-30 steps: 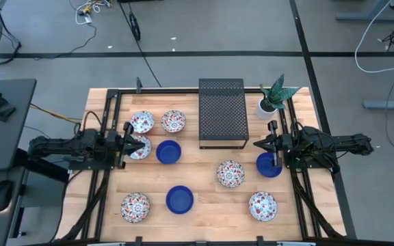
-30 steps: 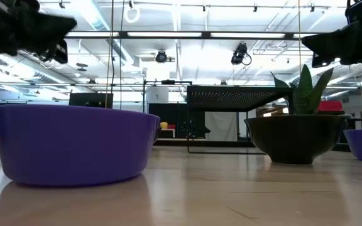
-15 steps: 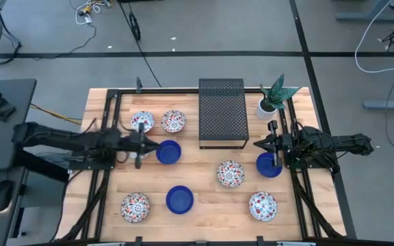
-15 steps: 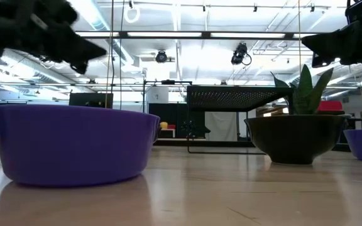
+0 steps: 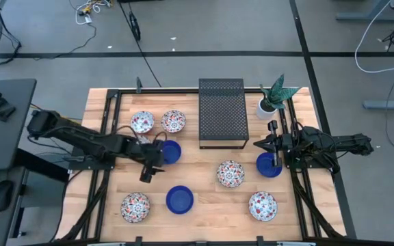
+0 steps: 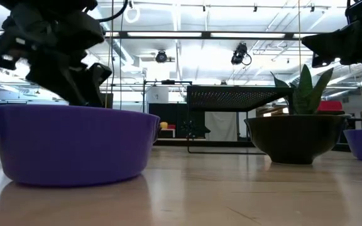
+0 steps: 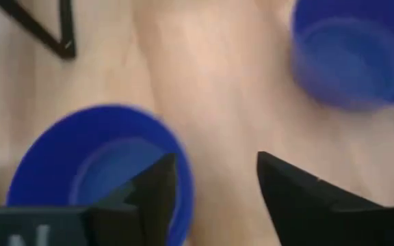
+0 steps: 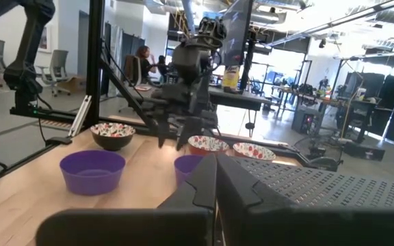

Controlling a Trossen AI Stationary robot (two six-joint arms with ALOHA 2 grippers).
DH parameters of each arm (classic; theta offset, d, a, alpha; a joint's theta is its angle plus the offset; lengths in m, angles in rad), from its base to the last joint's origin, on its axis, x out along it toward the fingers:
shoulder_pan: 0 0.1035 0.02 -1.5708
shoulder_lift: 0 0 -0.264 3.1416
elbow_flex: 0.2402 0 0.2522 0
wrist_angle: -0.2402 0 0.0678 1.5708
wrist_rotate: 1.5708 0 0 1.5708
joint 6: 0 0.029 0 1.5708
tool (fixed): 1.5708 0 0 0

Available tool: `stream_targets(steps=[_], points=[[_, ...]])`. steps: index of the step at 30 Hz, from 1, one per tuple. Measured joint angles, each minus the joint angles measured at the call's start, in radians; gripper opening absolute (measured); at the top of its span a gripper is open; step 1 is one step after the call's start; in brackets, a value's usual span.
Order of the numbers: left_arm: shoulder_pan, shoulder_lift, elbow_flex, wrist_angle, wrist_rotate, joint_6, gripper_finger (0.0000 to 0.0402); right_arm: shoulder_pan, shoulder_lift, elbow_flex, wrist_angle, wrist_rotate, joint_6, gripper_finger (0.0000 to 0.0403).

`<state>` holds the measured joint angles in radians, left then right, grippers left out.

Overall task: Pick & Place Mini bowls
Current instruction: Put the top left blue bowl on the shelf

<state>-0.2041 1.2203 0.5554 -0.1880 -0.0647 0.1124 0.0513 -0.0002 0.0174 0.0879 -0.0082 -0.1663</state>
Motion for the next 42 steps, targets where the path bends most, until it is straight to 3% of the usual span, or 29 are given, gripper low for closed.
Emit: stream_targets(steps=[4,8,18,25,29,36,39,42], points=[[-0.040,0.063,0.001,-0.011,-0.129,-0.039,0.0242,0.000,0.000,0.000,0.000,0.000,0.000,0.0009],[-0.051,0.118,0.002,0.005,-0.170,-0.093,0.0228,0.000,0.000,0.000,0.000,0.000,0.000,0.0009],[-0.051,0.240,0.001,0.099,-0.186,-0.131,0.0127,0.000,0.000,0.000,0.000,0.000,0.000,0.0009],[-0.085,0.244,0.038,0.101,-0.182,-0.186,0.0057,0.000,0.000,0.000,0.001,0.000,0.000,0.0009],[-0.099,0.244,0.060,0.097,-0.182,-0.183,0.0058,0.000,0.000,0.000,0.001,0.000,0.000,0.0009],[-0.102,0.244,0.063,0.069,-0.193,-0.215,0.0101,0.000,0.000,0.000,0.001,0.000,0.000,0.0009],[-0.102,0.245,0.063,0.067,-0.203,-0.222,0.0091,0.000,0.000,0.000,0.001,0.000,0.000,0.0009],[-0.104,0.245,0.063,0.067,-0.202,-0.227,0.0056,0.000,0.000,0.000,0.001,0.000,0.000,0.0009]])
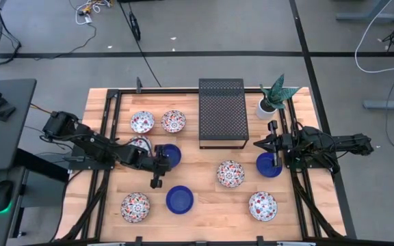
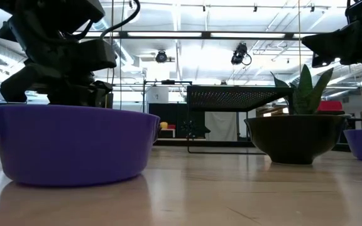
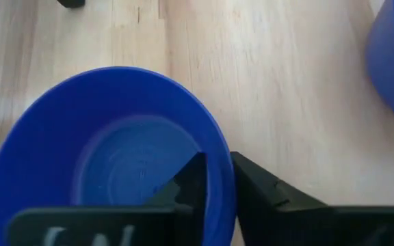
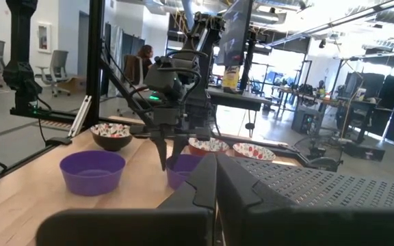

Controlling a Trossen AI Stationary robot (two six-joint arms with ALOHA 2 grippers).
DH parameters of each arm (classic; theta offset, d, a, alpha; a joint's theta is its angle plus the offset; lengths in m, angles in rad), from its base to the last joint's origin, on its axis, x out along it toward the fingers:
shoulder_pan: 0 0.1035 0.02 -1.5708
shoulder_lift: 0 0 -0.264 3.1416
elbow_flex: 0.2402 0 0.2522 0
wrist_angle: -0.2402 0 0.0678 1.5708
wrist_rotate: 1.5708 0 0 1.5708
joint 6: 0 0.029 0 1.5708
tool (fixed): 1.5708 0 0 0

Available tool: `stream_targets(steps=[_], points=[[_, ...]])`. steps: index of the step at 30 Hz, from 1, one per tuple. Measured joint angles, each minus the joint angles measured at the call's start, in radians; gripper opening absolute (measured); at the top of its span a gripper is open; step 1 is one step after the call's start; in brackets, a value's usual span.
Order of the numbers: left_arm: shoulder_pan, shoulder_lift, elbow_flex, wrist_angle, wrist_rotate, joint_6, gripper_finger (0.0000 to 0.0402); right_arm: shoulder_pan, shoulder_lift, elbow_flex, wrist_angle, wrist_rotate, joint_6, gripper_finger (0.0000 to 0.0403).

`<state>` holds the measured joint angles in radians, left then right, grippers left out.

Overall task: Pick & Place Mini bowls
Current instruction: Put the top left blue bowl on the shelf

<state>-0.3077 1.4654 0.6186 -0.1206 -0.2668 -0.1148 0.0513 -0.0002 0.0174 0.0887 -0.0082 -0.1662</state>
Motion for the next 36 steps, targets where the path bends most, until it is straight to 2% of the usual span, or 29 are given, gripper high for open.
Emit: stream_targets(steps=[3,6,8,13,16,18,21,24,29,36], points=[[-0.003,0.000,0.000,0.001,-0.002,0.002,0.0016,0.000,0.000,0.000,0.000,0.000,0.000,0.0009],[-0.015,-0.006,0.024,-0.042,-0.007,0.011,0.0010,0.000,0.000,0.000,0.000,0.000,0.000,0.0009],[-0.025,-0.006,0.084,-0.125,-0.017,0.023,0.0010,0.000,0.000,0.000,0.000,0.000,0.000,0.0009],[-0.021,-0.006,0.330,-0.446,-0.080,0.104,0.0006,0.000,0.000,0.000,0.000,0.000,0.000,0.0009],[0.024,-0.007,0.490,-0.572,-0.104,0.186,0.0007,0.000,0.000,0.000,0.000,0.000,0.000,0.0009],[0.074,-0.007,0.591,-0.601,-0.087,0.264,0.0006,0.000,0.000,0.000,0.000,0.000,0.000,0.0009],[0.174,0.021,0.728,-0.561,-0.005,0.408,0.0005,0.000,0.000,0.000,0.000,0.000,0.000,0.0009],[0.290,0.106,0.871,-0.543,0.082,0.527,0.0005,0.000,0.000,0.000,0.000,0.000,0.000,0.0009],[0.439,0.322,1.133,-0.557,0.178,0.686,0.0005,0.000,0.000,0.000,0.000,0.001,0.000,0.0009],[0.586,0.587,1.422,-0.570,0.298,0.727,0.0011,0.000,0.000,0.000,0.000,0.000,0.000,0.0009]])
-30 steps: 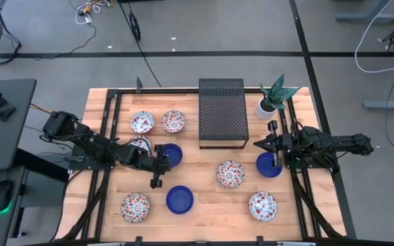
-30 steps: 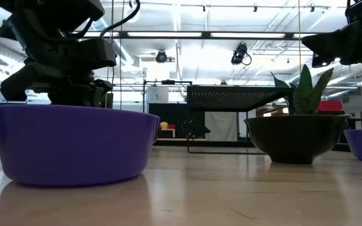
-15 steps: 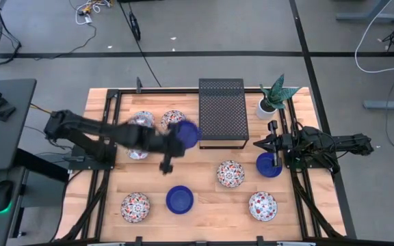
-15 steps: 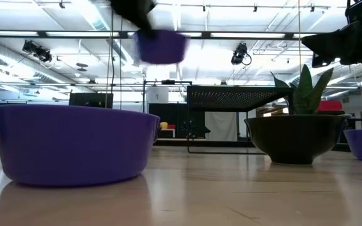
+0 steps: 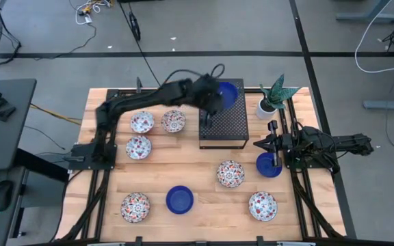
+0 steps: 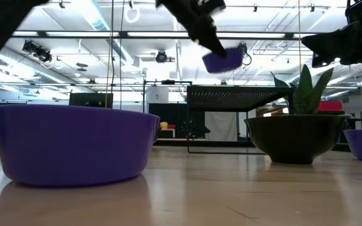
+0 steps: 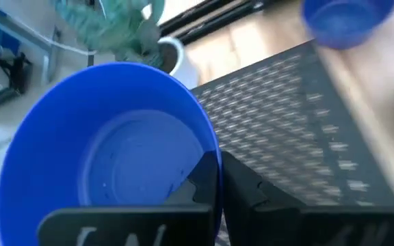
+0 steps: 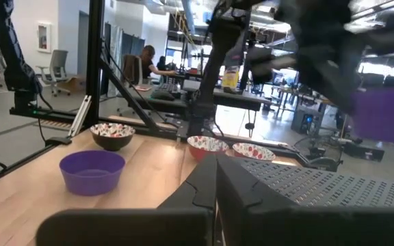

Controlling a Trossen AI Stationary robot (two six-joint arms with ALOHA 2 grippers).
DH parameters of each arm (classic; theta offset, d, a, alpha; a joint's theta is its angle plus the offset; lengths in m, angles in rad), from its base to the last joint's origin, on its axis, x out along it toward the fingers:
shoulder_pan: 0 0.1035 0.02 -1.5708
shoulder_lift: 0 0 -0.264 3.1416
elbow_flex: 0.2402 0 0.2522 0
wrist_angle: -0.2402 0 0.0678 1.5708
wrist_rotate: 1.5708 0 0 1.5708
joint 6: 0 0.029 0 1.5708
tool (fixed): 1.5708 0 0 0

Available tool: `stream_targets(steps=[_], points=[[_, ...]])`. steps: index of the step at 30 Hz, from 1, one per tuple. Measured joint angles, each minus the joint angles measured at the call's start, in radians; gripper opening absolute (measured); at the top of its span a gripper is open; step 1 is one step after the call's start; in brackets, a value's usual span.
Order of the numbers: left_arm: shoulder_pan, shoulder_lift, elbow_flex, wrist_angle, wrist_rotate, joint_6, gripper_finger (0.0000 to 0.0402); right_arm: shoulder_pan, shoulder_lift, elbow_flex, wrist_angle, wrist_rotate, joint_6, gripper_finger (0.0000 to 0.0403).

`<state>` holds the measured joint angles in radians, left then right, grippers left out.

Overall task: Pick & Place Mini bowls
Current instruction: Put the top left blue bowl on the shelf

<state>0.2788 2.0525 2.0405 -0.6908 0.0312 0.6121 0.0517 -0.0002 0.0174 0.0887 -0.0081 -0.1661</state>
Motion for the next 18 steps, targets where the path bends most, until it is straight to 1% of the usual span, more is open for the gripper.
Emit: stream_targets(steps=[4,9,12,18], points=[[0.061,0.092,0.073,0.000,0.055,-0.021,0.0010,0.000,0.000,0.000,0.000,0.000,0.000,0.0009],[0.112,0.151,0.082,0.021,0.068,-0.026,0.0015,0.000,0.000,0.000,0.000,0.000,0.000,0.0009],[0.134,0.172,0.082,0.031,0.070,-0.042,0.0021,0.000,0.000,0.000,0.000,0.000,0.000,0.0009],[0.152,0.175,0.080,0.043,0.070,-0.051,0.0019,0.000,0.000,0.000,0.000,0.000,0.000,0.0009]])
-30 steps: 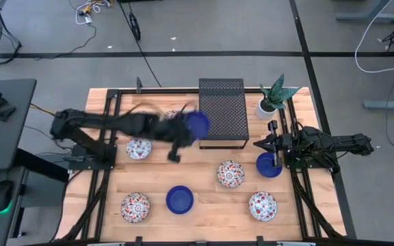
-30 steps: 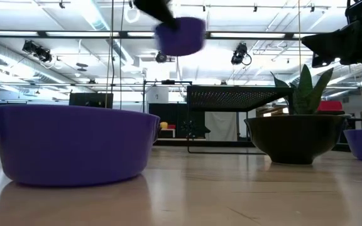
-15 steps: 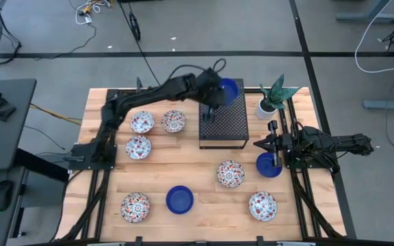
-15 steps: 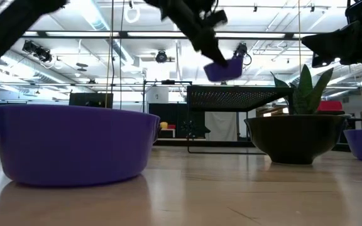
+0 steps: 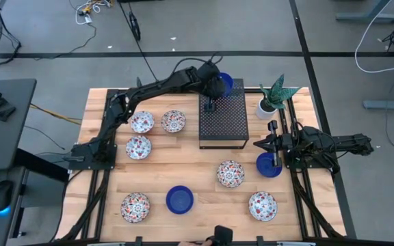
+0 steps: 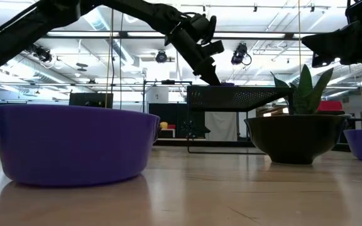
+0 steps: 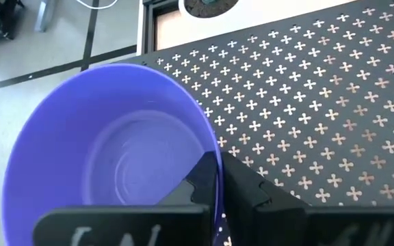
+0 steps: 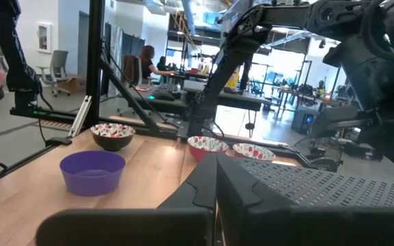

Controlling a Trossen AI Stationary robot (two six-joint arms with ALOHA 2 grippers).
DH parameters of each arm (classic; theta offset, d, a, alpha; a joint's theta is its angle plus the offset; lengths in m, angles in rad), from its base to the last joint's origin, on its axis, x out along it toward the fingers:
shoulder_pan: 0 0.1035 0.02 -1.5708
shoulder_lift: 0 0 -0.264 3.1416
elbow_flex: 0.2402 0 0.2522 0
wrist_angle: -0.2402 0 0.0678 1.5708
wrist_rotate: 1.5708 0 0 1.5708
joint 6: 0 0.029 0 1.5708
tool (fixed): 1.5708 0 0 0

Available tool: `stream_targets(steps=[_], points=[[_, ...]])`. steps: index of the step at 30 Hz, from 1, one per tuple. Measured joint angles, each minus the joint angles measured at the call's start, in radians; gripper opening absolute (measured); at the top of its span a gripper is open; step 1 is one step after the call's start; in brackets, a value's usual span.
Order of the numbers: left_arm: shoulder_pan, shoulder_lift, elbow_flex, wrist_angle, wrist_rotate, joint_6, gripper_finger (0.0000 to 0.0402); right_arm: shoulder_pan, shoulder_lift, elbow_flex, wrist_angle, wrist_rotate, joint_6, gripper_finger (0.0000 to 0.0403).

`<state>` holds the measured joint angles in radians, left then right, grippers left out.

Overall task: Pick & Place Mini bowls
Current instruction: Put the top left blue bowl on the shelf, then put the bottom red and white bowl on the shelf

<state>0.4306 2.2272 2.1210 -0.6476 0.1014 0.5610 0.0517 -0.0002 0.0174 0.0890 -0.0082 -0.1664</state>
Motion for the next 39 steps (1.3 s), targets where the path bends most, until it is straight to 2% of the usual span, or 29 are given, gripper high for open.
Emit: stream_targets(steps=[11,25,30,35,39], points=[[0.000,0.000,-0.001,0.035,0.001,0.000,0.0049,0.000,0.000,0.000,0.000,0.000,0.000,0.0009],[0.000,0.000,-0.001,0.030,-0.013,-0.001,0.0118,0.000,0.000,0.000,0.000,0.000,0.000,0.0009],[-0.001,0.000,-0.001,0.016,-0.020,-0.013,0.0158,0.000,0.000,0.000,0.000,0.000,0.000,0.0009],[-0.004,-0.009,0.041,-0.065,-0.028,-0.032,0.0209,0.000,0.000,0.000,0.000,0.000,0.000,0.0009],[-0.010,-0.010,0.123,-0.212,-0.027,-0.058,0.0239,0.000,0.000,0.000,0.000,0.000,0.000,0.0009]])
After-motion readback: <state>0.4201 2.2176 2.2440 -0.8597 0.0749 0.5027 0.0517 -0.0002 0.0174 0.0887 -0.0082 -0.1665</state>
